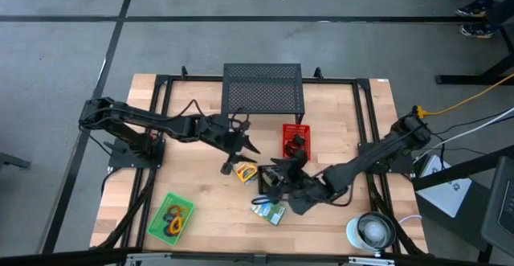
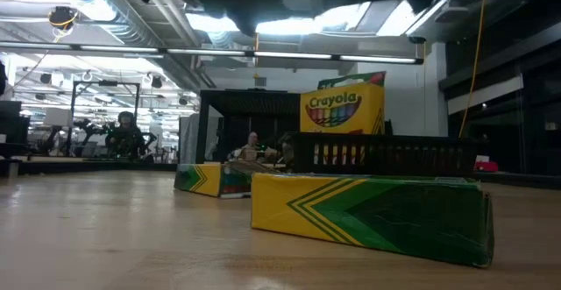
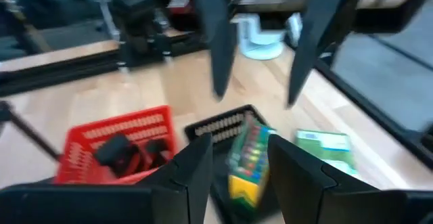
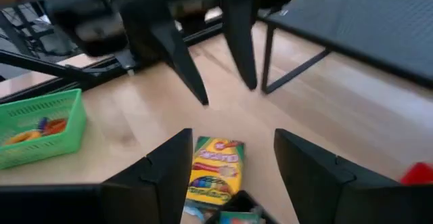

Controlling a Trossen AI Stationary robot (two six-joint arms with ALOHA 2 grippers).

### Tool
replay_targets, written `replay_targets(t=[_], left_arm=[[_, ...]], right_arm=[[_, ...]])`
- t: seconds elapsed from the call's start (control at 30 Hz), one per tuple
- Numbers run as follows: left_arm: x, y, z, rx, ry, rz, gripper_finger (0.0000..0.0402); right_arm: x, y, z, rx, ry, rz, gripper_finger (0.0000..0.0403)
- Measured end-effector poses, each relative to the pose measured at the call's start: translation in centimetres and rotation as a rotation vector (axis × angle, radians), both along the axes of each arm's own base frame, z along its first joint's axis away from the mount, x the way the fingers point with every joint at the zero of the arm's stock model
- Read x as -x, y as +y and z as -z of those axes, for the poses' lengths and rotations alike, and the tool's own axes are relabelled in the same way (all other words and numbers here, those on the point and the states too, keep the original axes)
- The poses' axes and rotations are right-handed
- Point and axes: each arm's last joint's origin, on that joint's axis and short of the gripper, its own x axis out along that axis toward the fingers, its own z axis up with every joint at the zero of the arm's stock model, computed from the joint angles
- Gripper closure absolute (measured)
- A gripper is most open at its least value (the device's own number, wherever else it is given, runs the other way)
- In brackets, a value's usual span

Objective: Pick & Place Office Desk Supplies
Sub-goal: Put the crayon box into the black bin

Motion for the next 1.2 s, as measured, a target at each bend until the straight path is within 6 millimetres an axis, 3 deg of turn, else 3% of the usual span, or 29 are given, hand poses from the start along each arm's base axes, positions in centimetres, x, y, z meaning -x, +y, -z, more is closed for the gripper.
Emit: replay_targets(t=[0.27, 0.5, 0.73, 0.93, 1.2], left_arm=[[-2.6, -1.6, 2.0, -0.087, -0.081, -0.098, 0.0261], [-3.8, -3.7, 3.4, -0.063, -0.114, -0.198, 0.0261], [-2.7, -7.6, 4.2, -0.223, -0.054, -0.316, 0.0260], [-1.4, -10.2, 5.1, -0.252, 0.033, -0.337, 0.0260], [0.4, -11.9, 6.7, -0.317, 0.167, -0.350, 0.0260]], right_arm=[[3.2, -0.1, -1.0, 0.022, 0.088, 0.015, 0.0203], [4.7, 2.4, -0.4, -0.123, 0.129, -0.096, 0.0206], [4.8, 5.6, 3.8, -0.187, 0.167, -0.092, 0.0191], [3.8, 5.8, 7.5, -0.063, 0.139, 0.012, 0.0176], [3.2, 5.2, 8.2, -0.091, 0.147, 0.047, 0.0174]])
